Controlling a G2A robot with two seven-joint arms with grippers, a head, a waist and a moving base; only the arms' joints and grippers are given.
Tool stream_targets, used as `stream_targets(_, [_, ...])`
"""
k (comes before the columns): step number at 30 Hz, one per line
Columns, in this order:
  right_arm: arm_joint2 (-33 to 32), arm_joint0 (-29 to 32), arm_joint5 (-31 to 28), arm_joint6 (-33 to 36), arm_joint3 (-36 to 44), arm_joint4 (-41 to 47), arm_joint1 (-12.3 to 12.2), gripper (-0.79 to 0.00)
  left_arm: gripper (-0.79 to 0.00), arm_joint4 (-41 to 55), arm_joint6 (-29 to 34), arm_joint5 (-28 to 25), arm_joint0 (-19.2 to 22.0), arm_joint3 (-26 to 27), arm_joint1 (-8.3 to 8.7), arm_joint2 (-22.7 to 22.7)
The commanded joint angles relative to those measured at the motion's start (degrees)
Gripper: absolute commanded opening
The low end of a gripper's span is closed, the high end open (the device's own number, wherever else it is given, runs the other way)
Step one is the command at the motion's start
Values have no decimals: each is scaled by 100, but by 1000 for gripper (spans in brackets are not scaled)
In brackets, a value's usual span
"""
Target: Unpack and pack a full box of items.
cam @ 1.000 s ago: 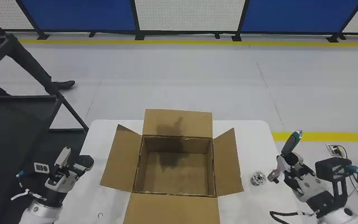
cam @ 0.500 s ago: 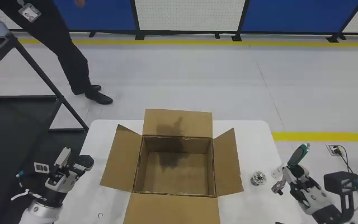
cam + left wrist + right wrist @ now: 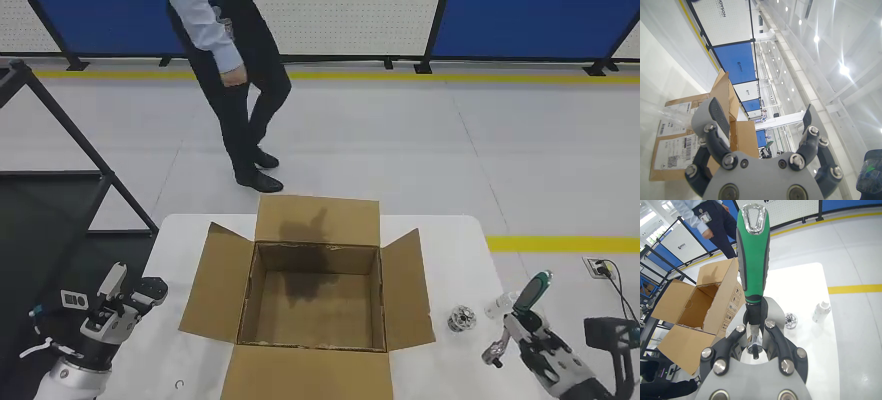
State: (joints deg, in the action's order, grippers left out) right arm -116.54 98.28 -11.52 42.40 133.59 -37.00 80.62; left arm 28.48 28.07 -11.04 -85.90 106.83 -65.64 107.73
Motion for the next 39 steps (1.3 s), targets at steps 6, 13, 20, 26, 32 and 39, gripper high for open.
stream_targets(6, [-352, 322, 586, 535, -316, 1090, -38, -785, 0, 0, 0, 0, 0, 0, 0, 0])
stream_targets(13, [-199, 156, 1467, 663, -866, 1492, -77, -785, 0, 0, 0, 0, 0, 0, 0, 0])
stream_targets(20, [-199, 156, 1467, 663, -866, 1492, -77, -785, 0, 0, 0, 0, 0, 0, 0, 0])
stream_targets(26, [-195, 159, 1476, 642, -887, 1493, -76, -785, 0, 0, 0, 0, 0, 0, 0, 0])
stream_targets(32, [127, -127, 2325, 801, -1348, 1348, -129, -785, 0, 0, 0, 0, 0, 0, 0, 0])
stream_targets(39, [386, -673, 3128, 1044, -1966, 1008, -228, -785, 0, 0, 0, 0, 0, 0, 0, 0])
